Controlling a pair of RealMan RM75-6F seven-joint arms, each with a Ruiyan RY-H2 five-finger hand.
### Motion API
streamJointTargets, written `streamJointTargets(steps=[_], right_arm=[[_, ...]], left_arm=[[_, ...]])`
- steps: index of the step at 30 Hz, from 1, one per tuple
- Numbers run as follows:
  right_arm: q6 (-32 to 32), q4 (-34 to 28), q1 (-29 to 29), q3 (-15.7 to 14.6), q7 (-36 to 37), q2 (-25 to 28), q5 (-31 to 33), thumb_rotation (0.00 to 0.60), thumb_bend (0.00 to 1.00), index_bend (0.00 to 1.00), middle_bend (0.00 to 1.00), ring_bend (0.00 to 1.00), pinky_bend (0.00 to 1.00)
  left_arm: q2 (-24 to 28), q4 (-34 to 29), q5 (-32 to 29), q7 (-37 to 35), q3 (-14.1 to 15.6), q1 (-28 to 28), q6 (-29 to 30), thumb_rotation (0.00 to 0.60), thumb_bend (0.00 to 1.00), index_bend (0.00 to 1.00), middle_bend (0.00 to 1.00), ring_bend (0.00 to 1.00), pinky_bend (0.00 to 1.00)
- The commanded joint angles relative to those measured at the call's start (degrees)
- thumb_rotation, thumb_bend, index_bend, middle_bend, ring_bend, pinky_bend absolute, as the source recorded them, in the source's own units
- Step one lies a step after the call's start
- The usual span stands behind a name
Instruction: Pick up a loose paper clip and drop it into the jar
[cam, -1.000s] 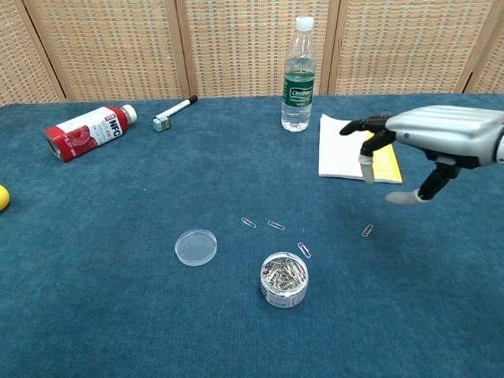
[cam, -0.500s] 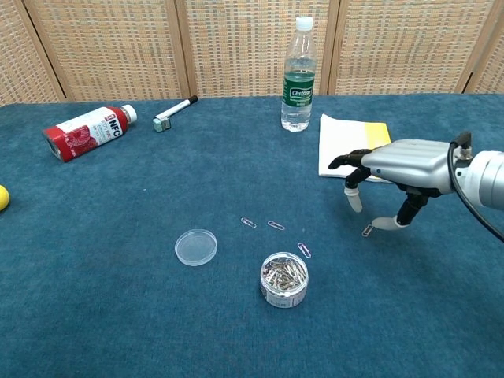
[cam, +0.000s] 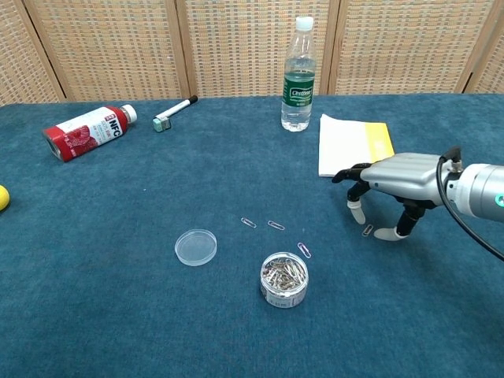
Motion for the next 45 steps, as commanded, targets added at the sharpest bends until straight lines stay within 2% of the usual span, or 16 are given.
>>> streamJointTargets(steps=[1,15,24,36,40,45], right_arm=[[-0.06,0.64,0.29,-0.01,-0.29,-0.52,0.59,0.600,0.33,0.47,0.05,0.00,0.13],[0.48,2.90,0.84,-1.29,-1.43,-2.38,1.72,0.600,0.33,0.49,0.05,0.00,0.13],[0.57,3.64,0.74,-2.08,-1.70,-2.89,2.40,0.600,0.38,0.62,0.07,0.00,0.14],[2.15,3.63,0.72,-2.23,-0.61,-3.01,2.15,0.600,0.41,0.66,0.10,0.00,0.15],[3.62,2.13,0.75,-1.94,-0.13,-2.14,1.37,0.600,0.41,0.66,0.11,0.00,0.15],[6.99,-2.92,0.79,-0.99,-0.20,0.38,-0.44,0.600,0.41,0.66,0.11,0.00,0.15]], left_arm=[[-0.02,-0.01,-0.10,0.10,-0.02,-0.05,-0.02,0.600,0.00,0.00,0.00,0.00,0.00],[0.01,0.09,-0.42,-0.02,0.06,-0.24,-0.08,0.600,0.00,0.00,0.00,0.00,0.00],[-0.10,0.19,-0.49,0.15,0.19,-0.36,-0.18,0.600,0.00,0.00,0.00,0.00,0.00],[-0.09,0.16,-0.69,0.25,0.29,-0.49,-0.30,0.600,0.00,0.00,0.00,0.00,0.00],[0.04,0.10,-0.66,0.11,0.34,-0.48,-0.25,0.600,0.00,0.00,0.00,0.00,0.00],[0.17,0.07,-0.62,-0.10,0.38,-0.53,-0.28,0.600,0.00,0.00,0.00,0.00,0.00]])
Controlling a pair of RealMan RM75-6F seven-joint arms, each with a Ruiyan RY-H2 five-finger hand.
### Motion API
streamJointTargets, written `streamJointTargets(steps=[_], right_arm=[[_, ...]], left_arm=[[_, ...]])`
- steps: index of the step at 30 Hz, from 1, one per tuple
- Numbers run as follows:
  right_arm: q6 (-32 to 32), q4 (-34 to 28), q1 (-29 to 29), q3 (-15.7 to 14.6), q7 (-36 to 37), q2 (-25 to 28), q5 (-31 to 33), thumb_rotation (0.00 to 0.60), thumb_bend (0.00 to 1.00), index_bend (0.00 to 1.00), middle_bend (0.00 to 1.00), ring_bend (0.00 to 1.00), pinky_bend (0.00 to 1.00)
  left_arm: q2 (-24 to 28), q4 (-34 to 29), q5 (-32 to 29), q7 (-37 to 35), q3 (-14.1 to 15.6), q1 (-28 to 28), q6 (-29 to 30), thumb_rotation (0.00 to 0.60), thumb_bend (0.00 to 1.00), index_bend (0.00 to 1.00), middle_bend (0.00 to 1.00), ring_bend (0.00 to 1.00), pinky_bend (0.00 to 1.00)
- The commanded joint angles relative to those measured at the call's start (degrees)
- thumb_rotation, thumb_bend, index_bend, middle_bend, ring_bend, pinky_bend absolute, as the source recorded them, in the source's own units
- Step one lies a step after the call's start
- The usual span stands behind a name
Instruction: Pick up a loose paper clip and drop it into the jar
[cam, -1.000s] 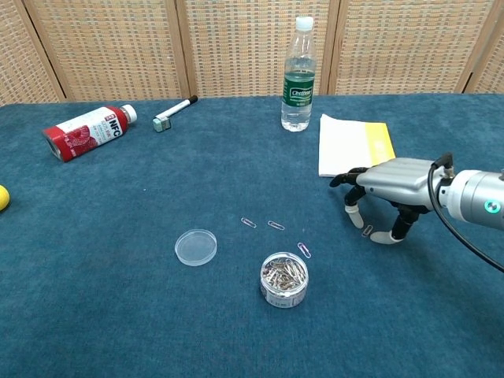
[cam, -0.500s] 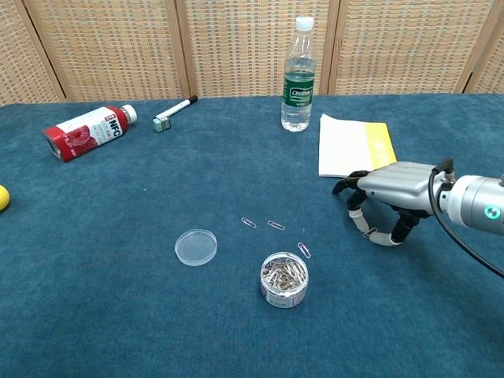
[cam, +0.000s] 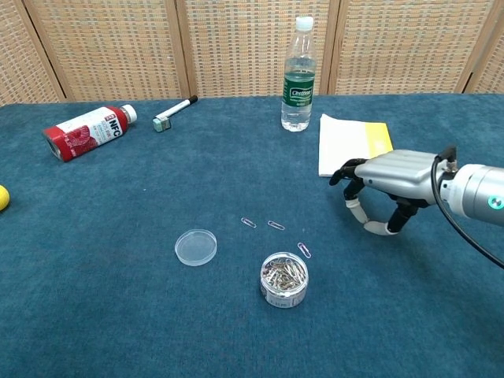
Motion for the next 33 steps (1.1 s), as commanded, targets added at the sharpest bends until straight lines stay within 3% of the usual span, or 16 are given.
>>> streamJointTargets(steps=[1,9,17,24,33], right_arm=[[2.91,-5.06,0.07,0.91,-0.11,2.49,-1.79,0.600,0.41,0.66,0.11,0.00,0.15],[4.84,-16.83,0.99,0.79,-3.67,6.97,-5.28,0.600,0.41,0.66,0.12,0.00,0.15],[4.21,-26.40,2.79,0.01,-8.59,7.95,-7.95,0.600,0.41,0.66,0.12,0.00,0.15],[1.84,-27.16,4.68,-0.05,-11.94,5.36,-6.91,0.600,0.41,0.66,0.13,0.00,0.15],[0.64,-21.97,5.75,0.38,-16.78,-0.11,-2.04,0.600,0.41,0.66,0.13,0.00,0.15]], left_arm=[[0.05,0.01,0.03,-0.09,0.03,-0.02,-0.04,0.600,0.00,0.00,0.00,0.00,0.00],[0.28,-0.04,0.30,-0.50,0.17,-0.03,0.00,0.600,0.00,0.00,0.00,0.00,0.00],[0.41,0.10,0.36,-0.82,0.29,-0.14,-0.20,0.600,0.00,0.00,0.00,0.00,0.00],[0.40,0.12,0.41,-0.92,0.36,-0.13,-0.13,0.600,0.00,0.00,0.00,0.00,0.00],[0.65,0.16,0.29,-1.49,0.41,-0.19,-0.36,0.600,0.00,0.00,0.00,0.00,0.00]])
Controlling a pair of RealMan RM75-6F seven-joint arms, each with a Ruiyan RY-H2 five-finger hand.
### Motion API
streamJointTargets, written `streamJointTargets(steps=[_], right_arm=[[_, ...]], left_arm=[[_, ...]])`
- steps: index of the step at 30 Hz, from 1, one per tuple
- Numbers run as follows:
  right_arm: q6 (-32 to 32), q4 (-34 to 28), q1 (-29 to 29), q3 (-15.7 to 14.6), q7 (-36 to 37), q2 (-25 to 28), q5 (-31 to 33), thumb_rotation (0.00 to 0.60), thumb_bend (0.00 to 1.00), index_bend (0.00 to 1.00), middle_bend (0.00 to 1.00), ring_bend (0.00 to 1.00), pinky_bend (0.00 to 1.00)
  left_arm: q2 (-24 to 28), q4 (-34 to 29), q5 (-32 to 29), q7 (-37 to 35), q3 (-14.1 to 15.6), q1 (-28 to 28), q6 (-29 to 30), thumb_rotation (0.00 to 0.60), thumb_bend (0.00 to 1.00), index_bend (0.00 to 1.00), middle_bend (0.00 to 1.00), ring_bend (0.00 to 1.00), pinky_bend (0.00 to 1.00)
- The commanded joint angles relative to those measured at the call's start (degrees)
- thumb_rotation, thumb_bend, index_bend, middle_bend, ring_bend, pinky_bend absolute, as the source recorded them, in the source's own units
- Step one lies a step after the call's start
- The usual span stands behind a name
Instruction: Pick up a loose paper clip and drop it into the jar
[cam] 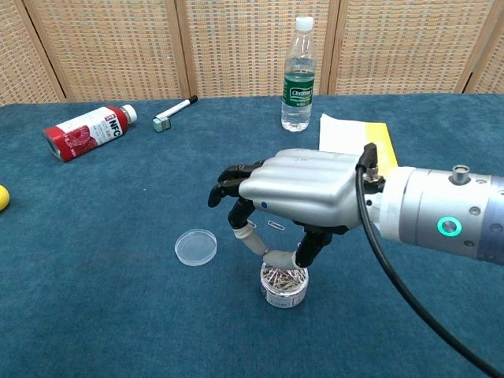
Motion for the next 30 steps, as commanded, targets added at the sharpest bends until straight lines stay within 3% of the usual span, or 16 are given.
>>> streamJointTargets(steps=[1,17,19,23,30], right_arm=[[-0.64,2.30,0.32,-0.01,-1.54,-1.50,2.14,0.600,0.41,0.66,0.13,0.00,0.15],[-1.18,4.01,0.60,-1.40,-3.03,-2.73,5.76,0.600,0.41,0.66,0.13,0.00,0.15],[-1.38,3.96,0.62,-1.54,-2.84,-2.59,6.22,0.600,0.40,0.64,0.13,0.00,0.15],[-1.34,3.76,0.70,-1.78,-3.03,-2.35,6.55,0.600,0.30,0.54,0.13,0.00,0.15],[-0.68,3.08,0.72,-1.66,-2.79,-2.07,6.81,0.600,0.29,0.52,0.13,0.00,0.15]], left_arm=[[0.15,-0.06,-0.06,-0.29,0.01,-0.05,-0.16,0.600,0.00,0.00,0.00,0.00,0.00],[0.42,-0.17,-0.16,-0.58,0.07,-0.25,-0.49,0.600,0.00,0.00,0.00,0.00,0.00],[0.38,-0.08,-0.15,-0.65,0.09,-0.24,-0.48,0.600,0.00,0.00,0.00,0.00,0.00],[0.37,0.05,-0.29,-0.72,0.06,-0.34,-0.66,0.600,0.00,0.00,0.00,0.00,0.00],[0.43,0.03,-0.32,-0.88,0.04,-0.31,-0.57,0.600,0.00,0.00,0.00,0.00,0.00]])
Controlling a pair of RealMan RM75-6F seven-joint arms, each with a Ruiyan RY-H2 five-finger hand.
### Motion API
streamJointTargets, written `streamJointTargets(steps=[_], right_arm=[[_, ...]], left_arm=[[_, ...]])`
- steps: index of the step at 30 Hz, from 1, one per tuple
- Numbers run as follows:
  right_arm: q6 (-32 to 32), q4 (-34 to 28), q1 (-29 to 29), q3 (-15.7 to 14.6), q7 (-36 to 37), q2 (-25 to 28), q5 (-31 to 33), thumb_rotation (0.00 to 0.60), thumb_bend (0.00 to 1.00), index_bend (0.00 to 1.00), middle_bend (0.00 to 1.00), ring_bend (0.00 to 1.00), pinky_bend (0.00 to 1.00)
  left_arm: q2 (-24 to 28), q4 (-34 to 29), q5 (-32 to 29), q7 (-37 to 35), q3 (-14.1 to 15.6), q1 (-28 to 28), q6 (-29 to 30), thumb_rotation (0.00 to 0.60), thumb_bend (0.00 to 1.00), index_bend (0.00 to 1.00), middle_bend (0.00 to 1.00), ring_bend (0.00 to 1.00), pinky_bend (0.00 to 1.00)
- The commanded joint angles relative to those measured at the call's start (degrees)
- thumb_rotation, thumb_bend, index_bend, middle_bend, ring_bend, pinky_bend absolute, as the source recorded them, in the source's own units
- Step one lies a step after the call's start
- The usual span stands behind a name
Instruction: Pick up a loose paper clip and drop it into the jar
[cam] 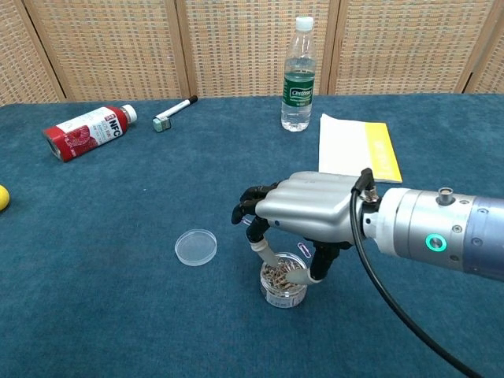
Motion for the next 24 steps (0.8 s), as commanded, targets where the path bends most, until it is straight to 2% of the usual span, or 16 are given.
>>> streamJointTargets(steps=[1,6,12,15,17,19,20,24], right_arm=[[0.36,-0.30,-0.01,0.06,0.00,0.20,-0.04,0.600,0.29,0.52,0.13,0.00,0.15],[1.74,-2.43,-0.29,0.37,-0.09,2.06,-0.33,0.600,0.29,0.52,0.13,0.00,0.15],[6.85,-6.69,-3.05,0.66,1.55,9.47,-1.94,0.600,0.29,0.50,0.13,0.00,0.16],[10.34,-6.58,-5.66,-0.22,3.69,13.06,-3.39,0.600,0.22,0.37,0.11,0.00,0.14],[13.83,-5.75,-8.46,-1.06,6.43,15.47,-4.12,0.600,0.08,0.16,0.03,0.00,0.08],[17.78,-4.40,-11.59,-2.11,10.26,17.37,-5.46,0.600,0.02,0.03,0.00,0.00,0.03],[20.22,-3.23,-13.54,-2.68,12.25,18.32,-6.03,0.600,0.00,0.00,0.00,0.00,0.01],[26.43,-0.55,-20.01,-4.20,15.43,20.43,-4.37,0.600,0.00,0.00,0.00,0.00,0.00]], left_arm=[[0.02,0.00,-0.04,-0.03,0.01,0.03,0.02,0.600,0.00,0.00,0.00,0.00,0.00],[0.06,0.05,-0.09,-0.16,-0.02,0.01,0.02,0.600,0.00,0.00,0.00,0.00,0.00],[0.27,0.11,-0.31,-0.83,-0.14,0.00,-0.05,0.600,0.00,0.00,0.00,0.00,0.00],[0.54,-0.02,0.05,-1.34,-0.14,0.15,0.35,0.600,0.00,0.00,0.00,0.00,0.00],[0.72,-0.10,0.46,-1.76,-0.06,0.30,0.70,0.600,0.00,0.00,0.00,0.00,0.00],[0.90,-0.14,0.93,-2.17,0.06,0.46,1.02,0.600,0.00,0.00,0.00,0.00,0.00],[0.97,-0.19,1.22,-2.39,0.11,0.58,1.28,0.600,0.00,0.00,0.00,0.00,0.00],[1.23,-0.41,2.41,-2.65,0.45,1.10,2.37,0.600,0.00,0.00,0.00,0.00,0.00]])
